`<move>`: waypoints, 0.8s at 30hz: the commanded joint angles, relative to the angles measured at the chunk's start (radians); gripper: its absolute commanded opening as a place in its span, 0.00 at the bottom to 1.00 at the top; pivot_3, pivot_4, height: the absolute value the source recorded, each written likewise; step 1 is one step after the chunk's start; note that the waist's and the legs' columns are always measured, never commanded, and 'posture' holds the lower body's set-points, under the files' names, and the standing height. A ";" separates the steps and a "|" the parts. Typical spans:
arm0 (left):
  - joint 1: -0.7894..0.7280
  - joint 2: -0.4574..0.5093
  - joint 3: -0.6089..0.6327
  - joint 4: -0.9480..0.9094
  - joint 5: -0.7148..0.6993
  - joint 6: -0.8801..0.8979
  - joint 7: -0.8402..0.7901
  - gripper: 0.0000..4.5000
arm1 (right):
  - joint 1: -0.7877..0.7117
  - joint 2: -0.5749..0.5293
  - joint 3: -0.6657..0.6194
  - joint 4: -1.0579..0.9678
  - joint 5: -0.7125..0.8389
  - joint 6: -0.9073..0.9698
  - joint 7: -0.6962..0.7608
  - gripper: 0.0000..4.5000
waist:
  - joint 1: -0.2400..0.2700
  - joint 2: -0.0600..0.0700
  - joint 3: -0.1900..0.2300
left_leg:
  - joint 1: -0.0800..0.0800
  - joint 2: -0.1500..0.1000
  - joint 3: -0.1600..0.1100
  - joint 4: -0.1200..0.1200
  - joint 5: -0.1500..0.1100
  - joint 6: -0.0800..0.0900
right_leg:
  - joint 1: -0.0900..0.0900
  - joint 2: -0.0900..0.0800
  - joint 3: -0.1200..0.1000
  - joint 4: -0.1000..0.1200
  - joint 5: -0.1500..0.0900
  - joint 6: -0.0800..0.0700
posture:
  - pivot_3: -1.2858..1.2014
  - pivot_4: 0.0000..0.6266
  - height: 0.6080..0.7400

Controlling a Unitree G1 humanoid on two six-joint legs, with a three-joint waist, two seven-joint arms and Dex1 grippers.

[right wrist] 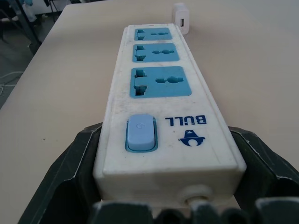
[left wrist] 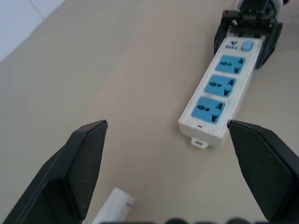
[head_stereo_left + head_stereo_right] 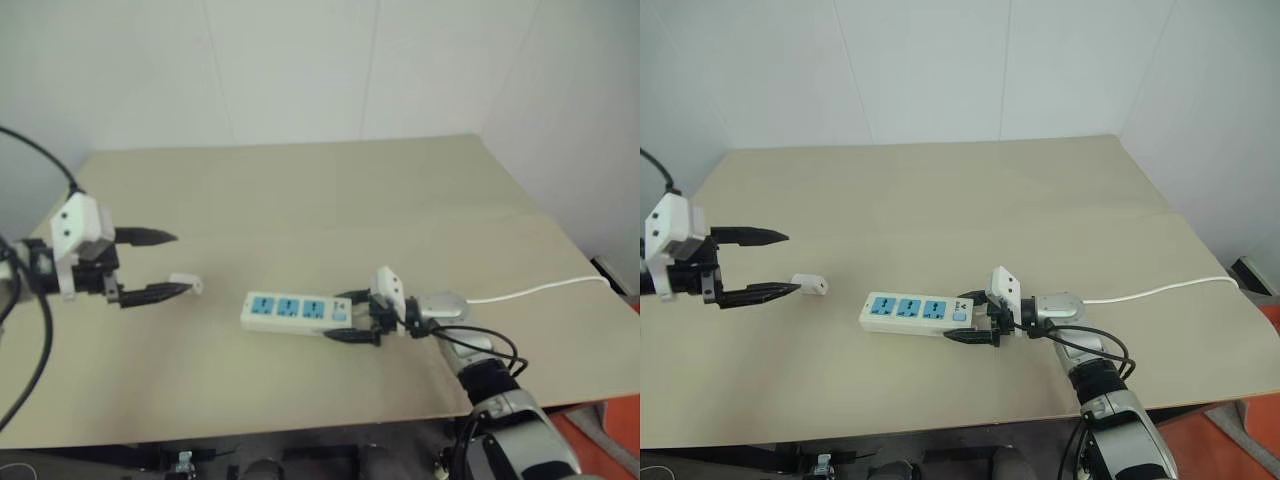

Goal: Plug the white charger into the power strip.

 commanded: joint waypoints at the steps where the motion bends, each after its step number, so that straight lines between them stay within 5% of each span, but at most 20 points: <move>1: -0.209 0.026 -0.165 0.188 0.165 -0.106 -0.081 1.00 | -0.022 0.014 0.015 0.027 -0.011 -0.063 0.031 0.76 | 0.002 -0.001 0.000 | 0.000 0.000 0.000 0.000 0.000 0.000 | 0.000 0.000 0.000 0.000 0.000 0.000 | 0.52 0.24 1.00; 12: -0.832 -0.133 -0.620 0.816 0.671 -0.511 -0.262 1.00 | -0.044 0.013 0.025 0.074 -0.027 -0.083 0.071 0.76 | -0.002 -0.002 0.001 | -0.001 0.000 0.001 0.002 0.000 0.000 | -0.001 0.001 0.000 0.001 0.000 0.000 | 0.52 0.24 1.00; 24: -0.974 -0.333 -0.841 1.088 0.924 -0.626 -0.247 1.00 | -0.055 -0.002 0.026 0.068 -0.028 -0.063 0.090 0.76 | -0.004 -0.003 0.002 | -0.002 0.000 0.001 0.003 0.000 0.000 | -0.002 0.000 0.001 0.002 0.000 0.001 | 0.52 0.24 1.00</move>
